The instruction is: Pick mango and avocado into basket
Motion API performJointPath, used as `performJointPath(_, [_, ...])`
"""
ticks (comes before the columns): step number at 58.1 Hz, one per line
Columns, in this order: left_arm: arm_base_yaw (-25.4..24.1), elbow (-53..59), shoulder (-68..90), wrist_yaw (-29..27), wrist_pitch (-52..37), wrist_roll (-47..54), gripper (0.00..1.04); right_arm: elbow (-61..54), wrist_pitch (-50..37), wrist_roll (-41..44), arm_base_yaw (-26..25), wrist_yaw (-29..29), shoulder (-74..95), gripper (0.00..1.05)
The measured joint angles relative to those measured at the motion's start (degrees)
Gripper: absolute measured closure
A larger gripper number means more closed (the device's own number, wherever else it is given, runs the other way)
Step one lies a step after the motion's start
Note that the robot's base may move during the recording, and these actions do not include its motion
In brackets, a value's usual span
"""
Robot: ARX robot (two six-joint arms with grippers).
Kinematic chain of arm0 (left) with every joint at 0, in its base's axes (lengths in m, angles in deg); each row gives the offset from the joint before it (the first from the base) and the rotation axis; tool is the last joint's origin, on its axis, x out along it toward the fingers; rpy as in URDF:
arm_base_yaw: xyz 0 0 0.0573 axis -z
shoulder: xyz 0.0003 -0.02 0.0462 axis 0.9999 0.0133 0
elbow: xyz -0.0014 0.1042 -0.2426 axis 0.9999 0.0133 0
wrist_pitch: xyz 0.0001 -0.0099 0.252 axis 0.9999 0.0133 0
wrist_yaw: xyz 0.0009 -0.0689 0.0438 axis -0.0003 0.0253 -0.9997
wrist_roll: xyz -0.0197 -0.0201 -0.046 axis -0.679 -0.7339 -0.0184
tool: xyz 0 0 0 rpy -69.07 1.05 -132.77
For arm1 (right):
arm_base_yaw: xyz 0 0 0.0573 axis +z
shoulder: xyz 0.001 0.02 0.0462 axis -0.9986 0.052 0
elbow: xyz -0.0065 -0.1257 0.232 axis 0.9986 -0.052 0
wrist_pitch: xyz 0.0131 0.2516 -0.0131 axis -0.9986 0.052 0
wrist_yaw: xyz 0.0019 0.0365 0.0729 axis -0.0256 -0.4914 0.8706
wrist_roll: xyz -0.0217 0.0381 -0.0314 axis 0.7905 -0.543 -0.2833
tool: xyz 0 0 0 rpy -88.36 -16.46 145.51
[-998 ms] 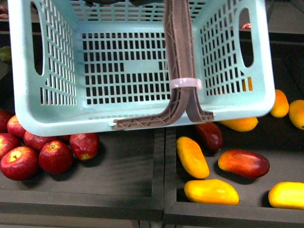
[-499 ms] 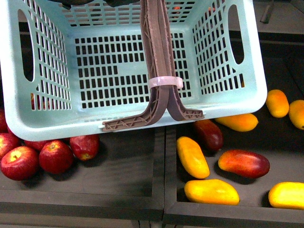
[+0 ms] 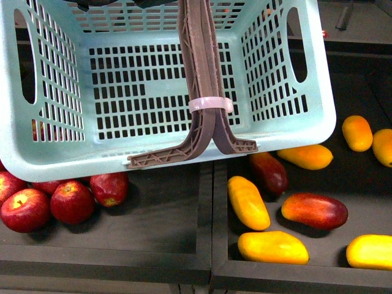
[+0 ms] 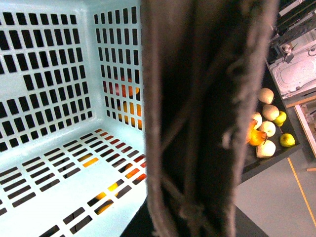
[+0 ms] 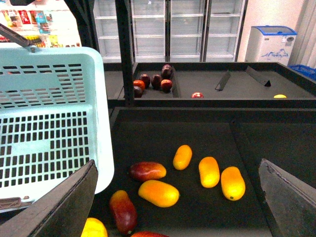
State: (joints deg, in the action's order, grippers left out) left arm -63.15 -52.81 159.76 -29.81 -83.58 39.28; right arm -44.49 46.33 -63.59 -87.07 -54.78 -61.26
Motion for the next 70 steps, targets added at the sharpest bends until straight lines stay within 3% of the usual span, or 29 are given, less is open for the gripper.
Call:
performJointPath(14, [0.04,0.0,0.0,0.11,0.0,0.02,0.98,0.0,0.0,0.0,0.0,0.02,0.0,0.08])
performJointPath(21, [0.04,0.02,-0.02,-0.02,0.0,0.02,0.98,2.25,3.04,-0.98,-0.26,-8.17,7.23,0.08])
performJointPath(32, [0.04,0.04,-0.04,0.02,0.0,-0.13,0.98,5.51,-20.06,1.95,-11.1,-1.55,37.66,0.08])
performJointPath(40, [0.04,0.04,-0.04,0.02,0.0,-0.13,0.98,10.14,-37.75,6.62,-12.68,0.52,61.83,0.08])
performJointPath(47, [0.04,0.04,-0.04,0.0,0.0,-0.13,0.98,14.84,-48.13,9.75,-12.68,1.81,81.29,0.08])
performJointPath(58, [0.04,0.04,-0.04,-0.02,0.0,-0.15,0.98,21.14,-56.28,14.93,-11.02,4.7,104.8,0.08])
performJointPath(70, [0.04,0.04,-0.04,0.02,0.0,-0.15,0.98,26.88,-57.81,18.67,-8.74,9.64,120.72,0.08])
